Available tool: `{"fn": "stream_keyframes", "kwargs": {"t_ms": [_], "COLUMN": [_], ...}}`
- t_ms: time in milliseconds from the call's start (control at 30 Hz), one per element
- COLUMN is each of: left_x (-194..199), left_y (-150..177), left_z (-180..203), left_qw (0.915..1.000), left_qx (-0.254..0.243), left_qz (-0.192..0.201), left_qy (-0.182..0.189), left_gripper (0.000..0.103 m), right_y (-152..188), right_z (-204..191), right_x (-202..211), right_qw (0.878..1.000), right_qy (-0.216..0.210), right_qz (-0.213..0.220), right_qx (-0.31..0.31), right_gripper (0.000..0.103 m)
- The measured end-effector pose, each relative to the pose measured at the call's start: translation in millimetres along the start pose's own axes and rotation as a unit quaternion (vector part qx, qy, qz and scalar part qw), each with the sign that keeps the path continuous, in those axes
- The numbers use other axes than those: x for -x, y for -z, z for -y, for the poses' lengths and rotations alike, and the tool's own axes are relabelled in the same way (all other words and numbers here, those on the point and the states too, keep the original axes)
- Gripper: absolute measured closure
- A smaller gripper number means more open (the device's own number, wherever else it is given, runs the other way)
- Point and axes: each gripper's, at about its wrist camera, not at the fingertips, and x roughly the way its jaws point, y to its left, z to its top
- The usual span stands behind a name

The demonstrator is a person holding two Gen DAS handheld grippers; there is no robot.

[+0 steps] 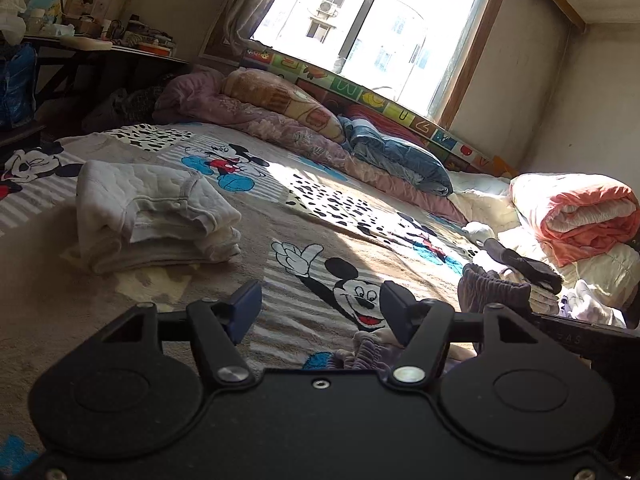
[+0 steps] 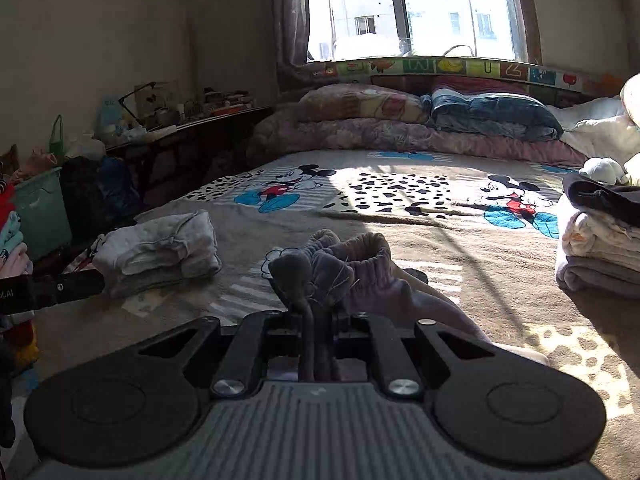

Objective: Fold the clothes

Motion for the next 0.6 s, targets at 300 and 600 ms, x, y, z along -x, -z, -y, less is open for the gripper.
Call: {"fn": "stream_keyframes", "kwargs": {"t_ms": [300, 600], "left_x": [1, -7], "left_y": [2, 6], "left_z": [-11, -12], "left_qw": [1.0, 0.9998], "left_qx": [0.005, 0.004], "left_qz": [-0.005, -0.015], "left_qy": [-0.004, -0.011], "left_gripper": [0.038, 0.038], "right_y": [25, 43], "right_z": [-52, -96], "right_x": [-26, -35], "right_qw": [0.995, 0.982], "right_qy": [0.01, 0.001], "right_qz": [-0.032, -0.035], "right_qx": [0.097, 0.187], "right_gripper": [0.089, 0.071]}}
